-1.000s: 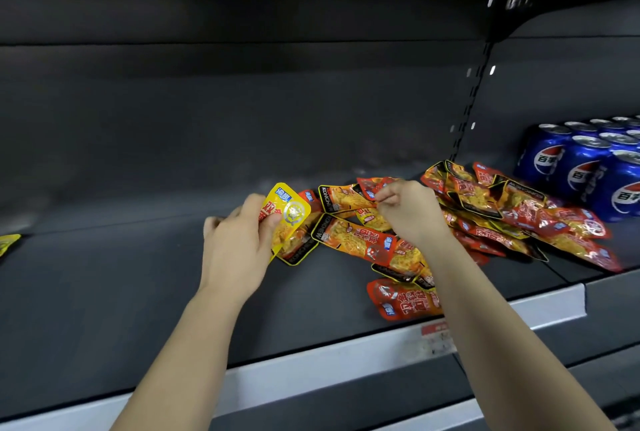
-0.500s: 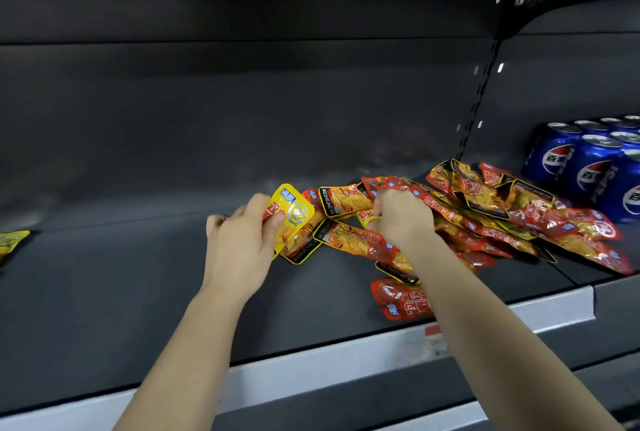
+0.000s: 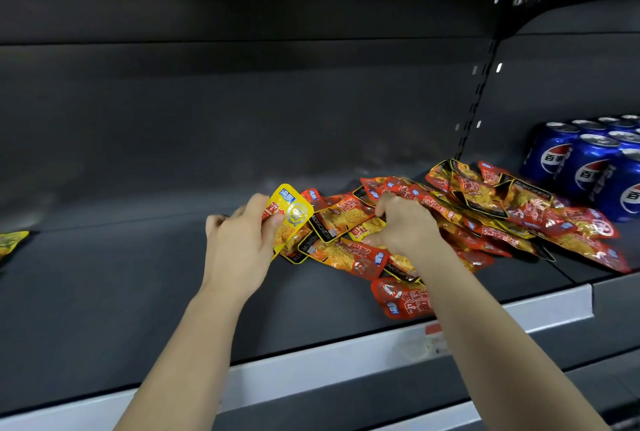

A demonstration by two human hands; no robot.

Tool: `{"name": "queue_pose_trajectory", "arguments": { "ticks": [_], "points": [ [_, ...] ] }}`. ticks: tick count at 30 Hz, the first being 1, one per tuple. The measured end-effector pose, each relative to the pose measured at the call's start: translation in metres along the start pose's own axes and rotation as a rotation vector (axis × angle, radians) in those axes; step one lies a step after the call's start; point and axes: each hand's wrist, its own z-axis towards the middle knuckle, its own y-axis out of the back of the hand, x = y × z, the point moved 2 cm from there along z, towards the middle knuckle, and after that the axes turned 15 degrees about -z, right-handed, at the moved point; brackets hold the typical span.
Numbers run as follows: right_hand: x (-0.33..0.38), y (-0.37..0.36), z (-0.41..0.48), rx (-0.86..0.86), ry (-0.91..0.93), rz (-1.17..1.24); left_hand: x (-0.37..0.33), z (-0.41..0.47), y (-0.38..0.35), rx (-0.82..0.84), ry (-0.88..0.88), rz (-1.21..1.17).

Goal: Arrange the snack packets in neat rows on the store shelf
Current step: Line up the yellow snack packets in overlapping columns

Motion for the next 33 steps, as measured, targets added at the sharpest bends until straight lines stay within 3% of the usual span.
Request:
{"name": "queue_pose_trajectory", "arguments": {
  "ticks": [12, 15, 21, 24, 30, 33],
  "points": [
    [-0.015, 0.029, -0.017, -0.039, -0.015, 0.560, 0.001, 0.000, -0.001, 0.019, 0.007, -0.001],
    [-0.016, 0.029, -0.016, -0.040, -0.027, 0.560, 0.001, 0.000, -0.001, 0.023, 0.000, 0.007],
    [-0.021, 0.047, -0.016, -0.277, -0.025, 0.465, 0.000, 0.000, -0.001, 0.033, 0.013, 0.004],
    [-0.021, 0.049, -0.018, -0.330, -0.039, 0.614, -0.002, 0.000, 0.002, 0.042, 0.010, 0.037],
    [0.006, 0.037, -0.021, -0.066, -0.048, 0.950, -0.002, 0.003, 0.018, 0.056, -0.068, 0.161],
    [0.036, 0.027, -0.021, -0.016, -0.046, 0.973, 0.013, 0.000, 0.038, 0.054, -0.088, 0.228]
  ]
}}
